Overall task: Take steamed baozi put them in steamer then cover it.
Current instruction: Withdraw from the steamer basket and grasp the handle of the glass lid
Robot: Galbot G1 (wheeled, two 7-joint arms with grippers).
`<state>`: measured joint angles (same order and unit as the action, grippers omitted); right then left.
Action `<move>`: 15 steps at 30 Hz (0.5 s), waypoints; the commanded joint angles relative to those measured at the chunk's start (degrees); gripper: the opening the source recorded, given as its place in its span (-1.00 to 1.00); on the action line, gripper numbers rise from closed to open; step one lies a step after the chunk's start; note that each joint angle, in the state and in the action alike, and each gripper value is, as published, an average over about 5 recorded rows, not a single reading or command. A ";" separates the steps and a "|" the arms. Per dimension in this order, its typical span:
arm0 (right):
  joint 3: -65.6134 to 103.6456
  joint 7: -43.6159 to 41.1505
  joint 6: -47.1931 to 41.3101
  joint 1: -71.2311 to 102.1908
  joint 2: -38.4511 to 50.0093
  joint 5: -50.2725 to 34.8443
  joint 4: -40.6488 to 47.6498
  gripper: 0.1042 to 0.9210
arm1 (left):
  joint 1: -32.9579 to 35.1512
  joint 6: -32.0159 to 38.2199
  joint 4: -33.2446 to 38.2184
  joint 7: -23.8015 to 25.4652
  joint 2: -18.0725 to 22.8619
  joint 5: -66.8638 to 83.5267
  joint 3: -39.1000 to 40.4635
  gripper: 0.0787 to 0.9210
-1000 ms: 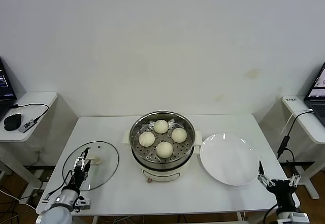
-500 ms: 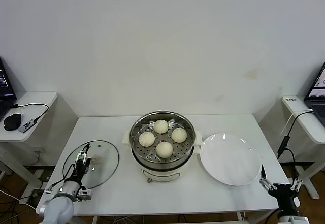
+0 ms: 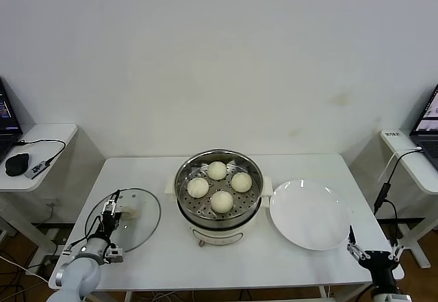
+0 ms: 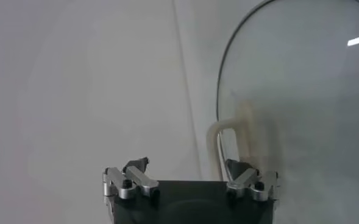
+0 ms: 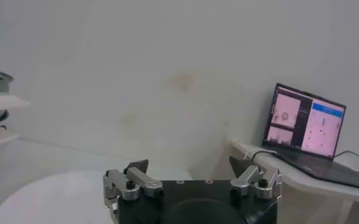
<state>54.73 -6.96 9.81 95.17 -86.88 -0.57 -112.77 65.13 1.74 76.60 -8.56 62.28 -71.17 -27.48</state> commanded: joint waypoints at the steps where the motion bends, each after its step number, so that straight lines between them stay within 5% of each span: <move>1: -0.10 0.03 0.08 0.07 -0.13 0.13 0.14 0.76 | -0.75 0.16 -0.81 0.67 -0.28 0.88 0.25 0.63; 15: -0.57 -0.22 0.45 -0.01 -0.18 0.54 0.50 0.76 | 0.19 1.06 -1.08 -0.71 0.62 2.41 0.02 -0.33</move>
<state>54.18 -7.06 10.16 95.14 -87.03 -0.16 -112.31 64.59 2.54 75.35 -7.66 62.67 -69.45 -27.19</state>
